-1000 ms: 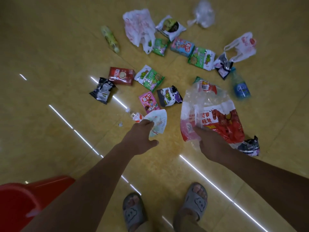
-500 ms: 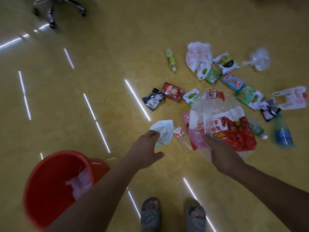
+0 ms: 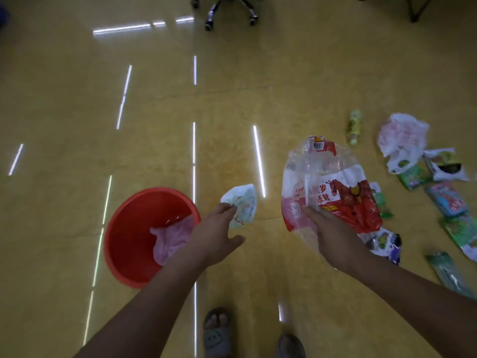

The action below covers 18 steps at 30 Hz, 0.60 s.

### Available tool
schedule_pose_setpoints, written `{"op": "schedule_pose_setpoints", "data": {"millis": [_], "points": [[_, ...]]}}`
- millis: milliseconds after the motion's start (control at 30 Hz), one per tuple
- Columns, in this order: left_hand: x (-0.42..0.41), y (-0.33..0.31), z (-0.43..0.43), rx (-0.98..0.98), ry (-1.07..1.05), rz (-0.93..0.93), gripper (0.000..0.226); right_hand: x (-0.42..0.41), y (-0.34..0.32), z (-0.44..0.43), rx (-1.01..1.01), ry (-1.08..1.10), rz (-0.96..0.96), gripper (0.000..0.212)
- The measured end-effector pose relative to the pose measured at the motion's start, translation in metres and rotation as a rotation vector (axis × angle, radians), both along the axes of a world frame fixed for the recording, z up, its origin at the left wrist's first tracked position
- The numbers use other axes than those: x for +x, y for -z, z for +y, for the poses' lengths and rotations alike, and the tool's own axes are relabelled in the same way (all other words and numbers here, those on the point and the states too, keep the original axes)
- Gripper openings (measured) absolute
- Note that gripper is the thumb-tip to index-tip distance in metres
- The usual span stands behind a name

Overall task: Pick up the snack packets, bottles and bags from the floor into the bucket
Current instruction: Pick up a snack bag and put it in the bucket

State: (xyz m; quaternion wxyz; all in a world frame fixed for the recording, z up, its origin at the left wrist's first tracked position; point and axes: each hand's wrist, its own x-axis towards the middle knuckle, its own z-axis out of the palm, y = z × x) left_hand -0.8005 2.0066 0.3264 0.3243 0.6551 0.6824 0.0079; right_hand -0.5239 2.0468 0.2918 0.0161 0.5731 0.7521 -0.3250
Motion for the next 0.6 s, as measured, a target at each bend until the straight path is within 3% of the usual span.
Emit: {"op": "schedule_pose_setpoints", "data": {"millis": [367,600], "points": [[-0.114,0.023,-0.072,0.0,-0.36,-0.005,0.071,-0.158,-0.003,-0.004,-0.018,-0.339,0.069,0.086],[-0.177,0.047,-0.122,-0.149,-0.451,0.018,0.067,-0.241,0.005,-0.021,-0.026,-0.454,0.081,0.084]]}}
